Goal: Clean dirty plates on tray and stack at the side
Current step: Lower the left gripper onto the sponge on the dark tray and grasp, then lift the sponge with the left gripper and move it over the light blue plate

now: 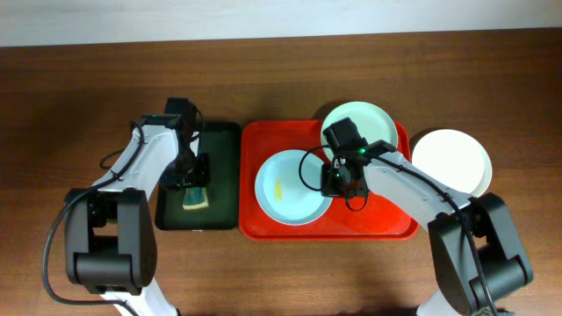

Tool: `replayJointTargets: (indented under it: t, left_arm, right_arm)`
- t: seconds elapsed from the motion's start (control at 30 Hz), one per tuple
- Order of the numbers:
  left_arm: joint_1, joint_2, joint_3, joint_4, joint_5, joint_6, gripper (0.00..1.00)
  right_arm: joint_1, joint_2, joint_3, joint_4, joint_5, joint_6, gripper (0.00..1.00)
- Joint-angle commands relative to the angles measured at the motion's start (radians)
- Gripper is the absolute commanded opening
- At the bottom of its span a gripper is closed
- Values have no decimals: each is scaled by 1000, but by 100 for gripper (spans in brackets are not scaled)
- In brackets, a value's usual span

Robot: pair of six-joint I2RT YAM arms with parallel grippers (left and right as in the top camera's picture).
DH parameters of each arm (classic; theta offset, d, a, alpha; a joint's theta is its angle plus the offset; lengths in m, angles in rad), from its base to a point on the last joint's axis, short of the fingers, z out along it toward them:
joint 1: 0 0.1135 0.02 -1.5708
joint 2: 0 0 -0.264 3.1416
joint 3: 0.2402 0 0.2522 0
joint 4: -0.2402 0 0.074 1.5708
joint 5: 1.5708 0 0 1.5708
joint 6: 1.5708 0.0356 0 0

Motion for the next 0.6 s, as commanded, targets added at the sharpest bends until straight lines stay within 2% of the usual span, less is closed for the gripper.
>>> replayJointTargets:
  t: [0.0,0.1,0.13,0.17,0.23,0.4,0.47,0.5,0.57]
  left_arm:
    - [6,9,-36,23,-10,16,40]
    - [6,9,-62,50,-10,16,37]
    - [6,9,-72,60,-10,16,36]
    - [6,9,-84,72,-10,16,35]
    - [6,9,-101,98,-9,16,33]
    - [6,9,-111,129,-9,16,14]
    - [6,9,-111,129,-2,16,4]
    - [6,7,-108,128,7,16,0]
    - [6,-5,-98,128,23,16,0]
  right_arm:
    - [-6,-15,8,-5,31,9,5]
    - [-6,-15,8,-6,31,9,6]
    - [-6,-15,8,-6,31,9,10]
    - [-6,-15,8,-6,31,9,19]
    - [-6,-15,8,-6,31,9,27]
    - [-6,-15,8,-16,31,9,38]
    - [-6,-15,8,-21,31,9,54]
    - [-6,-15,8,-23,31,8,58]
    - [-6,-15,8,-24,31,8,58]
